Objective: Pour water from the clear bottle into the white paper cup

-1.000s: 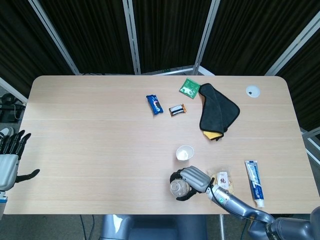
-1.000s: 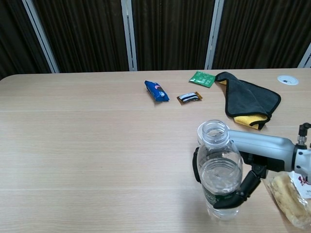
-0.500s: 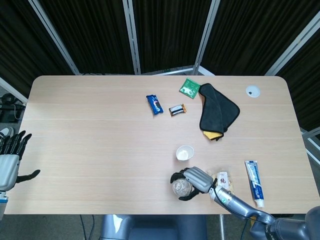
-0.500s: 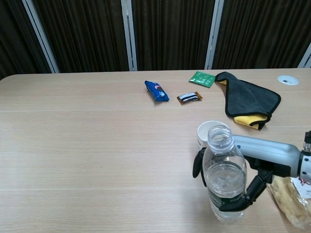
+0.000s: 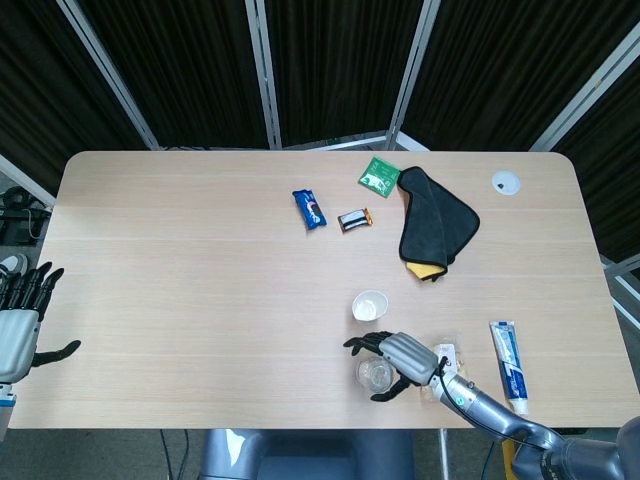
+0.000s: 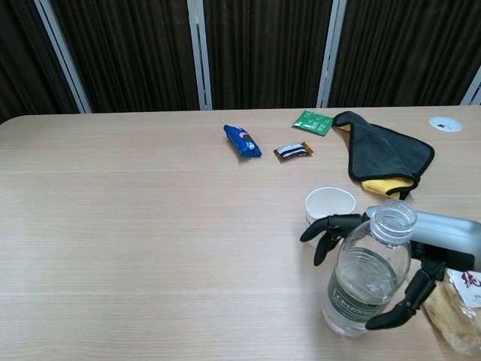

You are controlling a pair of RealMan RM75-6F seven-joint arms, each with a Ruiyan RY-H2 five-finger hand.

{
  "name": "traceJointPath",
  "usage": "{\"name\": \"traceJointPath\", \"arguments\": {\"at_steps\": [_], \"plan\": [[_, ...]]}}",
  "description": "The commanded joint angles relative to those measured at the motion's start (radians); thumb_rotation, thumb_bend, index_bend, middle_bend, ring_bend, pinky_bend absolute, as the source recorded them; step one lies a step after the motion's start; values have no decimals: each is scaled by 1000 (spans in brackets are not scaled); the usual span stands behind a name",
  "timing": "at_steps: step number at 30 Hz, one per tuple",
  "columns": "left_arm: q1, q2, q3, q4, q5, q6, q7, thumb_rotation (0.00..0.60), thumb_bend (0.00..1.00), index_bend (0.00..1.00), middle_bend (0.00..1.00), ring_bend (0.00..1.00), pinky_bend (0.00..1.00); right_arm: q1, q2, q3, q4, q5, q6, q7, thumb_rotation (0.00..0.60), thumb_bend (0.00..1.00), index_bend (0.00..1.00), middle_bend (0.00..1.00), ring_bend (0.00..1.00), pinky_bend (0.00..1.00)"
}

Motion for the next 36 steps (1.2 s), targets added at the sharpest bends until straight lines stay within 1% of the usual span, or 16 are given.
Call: {"name": "traceJointPath", "arguments": {"at_steps": [1,5,8,14,19,22,24,26,28,31,33,35,36], "plan": [[0,1,0,-1,1,0,-1,600,0,0,0,0,0,-4,13,-3,4,-2,14,5,600,0,122,222,160,226],[1,2,1,-2,3,2,-2,600,0,0,0,0,0,-9,26,-5,10,-2,27,7,600,0,95,183,131,193],[1,3,2,-3,5,3,-3,600,0,0,0,0,0,-15,40,-10,13,-2,36,14,600,0,78,172,118,186],[3,6,4,-6,12,9,-7,600,0,0,0,0,0,-38,83,-40,35,-16,68,21,600,0,65,158,111,176],[6,10,6,-8,18,13,-12,600,0,0,0,0,0,-70,134,-57,77,-31,127,2,600,0,57,141,96,172],[7,12,6,-11,22,18,-16,600,0,0,0,0,0,-96,163,-56,104,-32,176,-17,600,0,57,140,94,172],[9,15,7,-14,27,23,-19,600,0,0,0,0,0,-125,190,-53,133,-30,228,-37,600,0,57,138,93,168],[12,18,8,-19,35,31,-23,600,0,0,0,0,0,-171,219,-39,177,-5,294,-60,600,0,58,137,93,157],[15,19,10,-21,42,39,-22,600,0,0,0,0,0,-202,224,-24,208,13,337,-77,600,0,62,134,92,146],[19,16,12,-23,56,53,-17,600,0,0,0,0,0,-258,225,24,256,73,405,-127,600,0,56,109,71,113],[22,12,14,-23,67,62,-11,600,0,0,0,0,0,-295,231,61,251,125,438,-150,600,0,30,69,30,61],[24,7,13,-21,78,75,-4,600,0,0,0,0,0,-324,252,86,216,172,454,-169,600,0,8,25,4,19],[24,4,13,-19,81,79,-2,600,0,0,0,0,0,-333,263,90,196,182,457,-178,600,0,1,7,0,3]]}}
